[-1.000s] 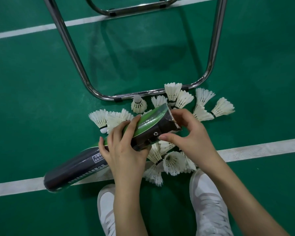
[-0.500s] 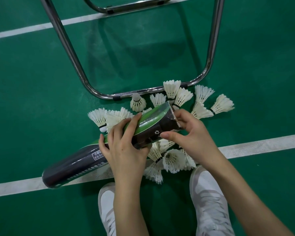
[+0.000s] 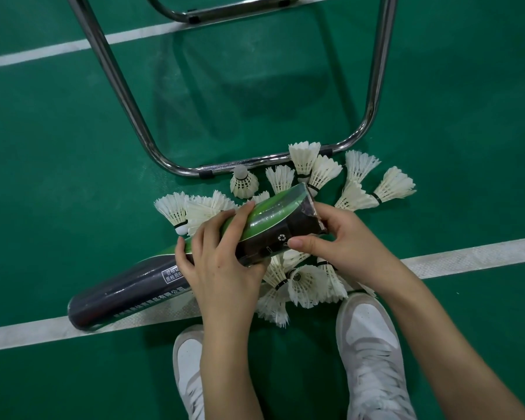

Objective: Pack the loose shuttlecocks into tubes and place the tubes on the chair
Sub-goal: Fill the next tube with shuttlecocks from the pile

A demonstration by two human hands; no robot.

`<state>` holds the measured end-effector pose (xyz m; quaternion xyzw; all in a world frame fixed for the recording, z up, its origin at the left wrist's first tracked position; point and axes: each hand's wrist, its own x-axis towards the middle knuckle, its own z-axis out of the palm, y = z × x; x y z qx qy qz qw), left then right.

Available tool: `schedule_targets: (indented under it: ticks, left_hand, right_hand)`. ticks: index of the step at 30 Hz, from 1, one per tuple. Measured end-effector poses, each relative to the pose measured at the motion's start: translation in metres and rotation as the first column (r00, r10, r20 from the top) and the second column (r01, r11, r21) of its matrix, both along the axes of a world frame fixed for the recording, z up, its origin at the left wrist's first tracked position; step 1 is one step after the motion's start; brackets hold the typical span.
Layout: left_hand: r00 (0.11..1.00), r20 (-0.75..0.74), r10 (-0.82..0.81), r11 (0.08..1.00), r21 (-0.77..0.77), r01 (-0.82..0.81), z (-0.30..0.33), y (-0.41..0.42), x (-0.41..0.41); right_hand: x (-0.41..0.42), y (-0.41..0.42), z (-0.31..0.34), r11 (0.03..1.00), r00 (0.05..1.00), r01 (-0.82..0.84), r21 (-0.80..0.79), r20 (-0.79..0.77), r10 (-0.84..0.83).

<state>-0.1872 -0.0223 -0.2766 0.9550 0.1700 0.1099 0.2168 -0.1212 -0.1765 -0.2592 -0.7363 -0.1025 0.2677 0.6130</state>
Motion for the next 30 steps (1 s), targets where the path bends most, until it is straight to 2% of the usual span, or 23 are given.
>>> schedule_targets:
  ticks: [6, 10, 13, 16, 17, 18, 20, 23, 26, 28, 30]
  left_hand:
    - [1.000, -0.007, -0.019, 1.000, 0.010, 0.019, 0.000, 0.002, 0.001]
    - [0.999, -0.012, -0.030, 1.000, -0.001, 0.030, -0.002, 0.003, 0.006]
    - [1.000, 0.000, -0.006, 0.999, -0.045, 0.006, -0.005, 0.006, 0.006]
    - [1.000, -0.003, 0.019, 0.998, -0.052, -0.019, -0.008, 0.010, 0.003]
    - [1.000, -0.004, 0.025, 0.999, -0.045, -0.025, -0.009, 0.010, 0.002]
    - [1.000, -0.003, 0.031, 0.999, -0.041, -0.031, -0.010, 0.011, 0.002]
    - [0.999, 0.001, 0.041, 0.998, -0.051, -0.041, -0.009, 0.011, 0.003]
    - [0.999, 0.018, 0.041, 0.995, -0.089, -0.040, -0.006, 0.008, 0.008]
    - [0.999, 0.028, 0.024, 0.995, -0.102, -0.021, -0.005, 0.004, 0.012]
    - [0.999, 0.037, 0.010, 0.995, -0.099, -0.006, -0.005, 0.001, 0.013]
    - [0.999, 0.041, 0.003, 0.994, -0.110, 0.002, -0.005, -0.001, 0.013]
  right_hand:
    - [0.001, -0.001, 0.000, 0.998, 0.999, -0.050, 0.028, -0.011, 0.051]
    - [0.001, -0.003, -0.001, 1.000, 0.999, -0.021, 0.018, 0.032, 0.021]
    - [-0.002, -0.009, -0.004, 0.992, 0.996, 0.077, 0.097, 0.044, -0.081]
    - [0.000, -0.025, -0.012, 0.919, 0.964, 0.263, 0.293, -0.120, -0.237]
    - [0.002, -0.031, -0.018, 0.893, 0.944, 0.324, 0.312, -0.163, -0.286]
    - [0.004, -0.037, -0.024, 0.878, 0.924, 0.377, 0.296, -0.180, -0.336]
    - [0.011, -0.048, -0.039, 0.872, 0.887, 0.461, 0.165, -0.126, -0.445]
    - [0.024, -0.059, -0.061, 0.854, 0.859, 0.509, -0.106, 0.137, -0.494]
    - [0.038, -0.065, -0.079, 0.778, 0.842, 0.525, -0.344, 0.341, -0.418]
    - [0.046, -0.066, -0.090, 0.747, 0.848, 0.518, -0.417, 0.363, -0.385]
    - [0.051, -0.065, -0.097, 0.744, 0.862, 0.504, -0.439, 0.306, -0.403]
